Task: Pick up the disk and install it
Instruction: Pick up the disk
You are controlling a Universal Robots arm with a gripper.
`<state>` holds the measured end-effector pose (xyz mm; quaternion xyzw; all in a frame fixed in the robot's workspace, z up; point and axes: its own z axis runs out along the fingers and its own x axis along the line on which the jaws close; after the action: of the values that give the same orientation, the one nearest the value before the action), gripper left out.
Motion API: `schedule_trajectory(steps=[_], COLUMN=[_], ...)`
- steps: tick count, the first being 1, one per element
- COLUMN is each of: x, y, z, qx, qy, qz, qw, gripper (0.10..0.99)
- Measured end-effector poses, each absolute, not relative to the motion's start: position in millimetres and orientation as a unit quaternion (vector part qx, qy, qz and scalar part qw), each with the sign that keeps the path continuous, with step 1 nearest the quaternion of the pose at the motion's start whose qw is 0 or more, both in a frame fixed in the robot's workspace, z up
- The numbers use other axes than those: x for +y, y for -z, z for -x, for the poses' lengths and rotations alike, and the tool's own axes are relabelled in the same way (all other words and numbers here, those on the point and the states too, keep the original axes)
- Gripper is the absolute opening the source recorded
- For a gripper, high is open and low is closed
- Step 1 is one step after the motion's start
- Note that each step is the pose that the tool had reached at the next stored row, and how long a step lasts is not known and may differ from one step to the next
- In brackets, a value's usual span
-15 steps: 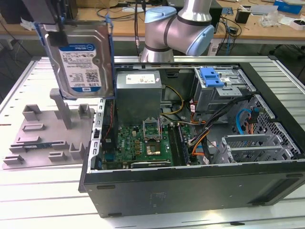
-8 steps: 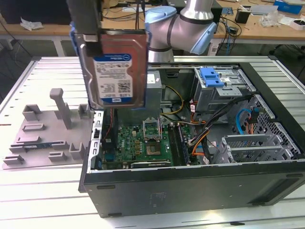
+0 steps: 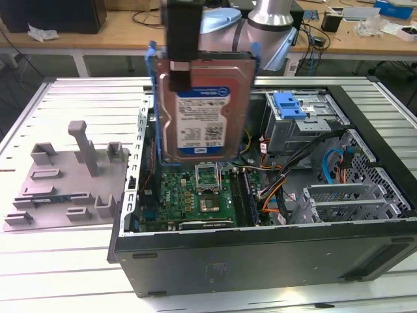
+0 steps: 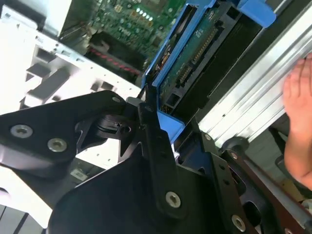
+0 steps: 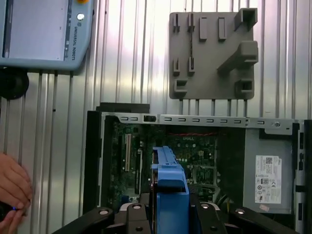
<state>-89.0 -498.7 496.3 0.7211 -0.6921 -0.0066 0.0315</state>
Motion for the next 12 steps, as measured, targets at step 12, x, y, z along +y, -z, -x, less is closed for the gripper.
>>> schedule_trajectory(steps=[12], x=[-526], y=[-496], z=[28], qx=[-0.692], qy=[0.007], qz=[-0.721], qw=[0.032], gripper=[0.369])
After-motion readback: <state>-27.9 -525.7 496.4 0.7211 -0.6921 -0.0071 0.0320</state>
